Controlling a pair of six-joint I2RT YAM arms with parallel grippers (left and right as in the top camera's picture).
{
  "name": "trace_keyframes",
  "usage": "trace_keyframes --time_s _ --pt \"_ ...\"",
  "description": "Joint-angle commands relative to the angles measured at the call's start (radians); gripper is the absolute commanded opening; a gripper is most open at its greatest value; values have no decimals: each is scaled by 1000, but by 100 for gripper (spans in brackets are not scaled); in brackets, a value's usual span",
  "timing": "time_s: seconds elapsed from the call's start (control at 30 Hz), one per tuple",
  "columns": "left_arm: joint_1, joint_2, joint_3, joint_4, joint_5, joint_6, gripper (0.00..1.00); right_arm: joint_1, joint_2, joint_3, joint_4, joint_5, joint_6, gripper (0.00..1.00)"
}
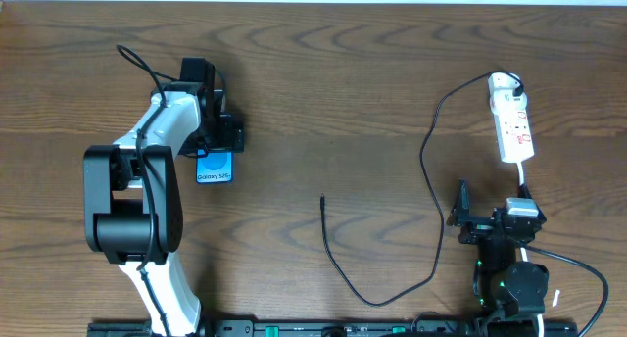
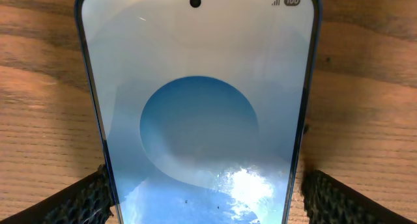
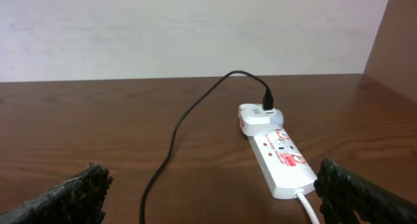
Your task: Plug charger to phone and switch on socket
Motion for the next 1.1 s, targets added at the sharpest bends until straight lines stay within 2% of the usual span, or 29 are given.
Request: trace_keyframes --time_s 0.0,0.53,1.07 --pt "5 70 -53 -4 28 -1 92 -3 -8 -1 -4 6 10 99" --pt "5 70 -54 -3 28 -1 91 -3 -8 -1 -4 6 11 99" --pt "5 70 -54 -4 28 -1 86 -3 -8 -1 -4 6 11 99"
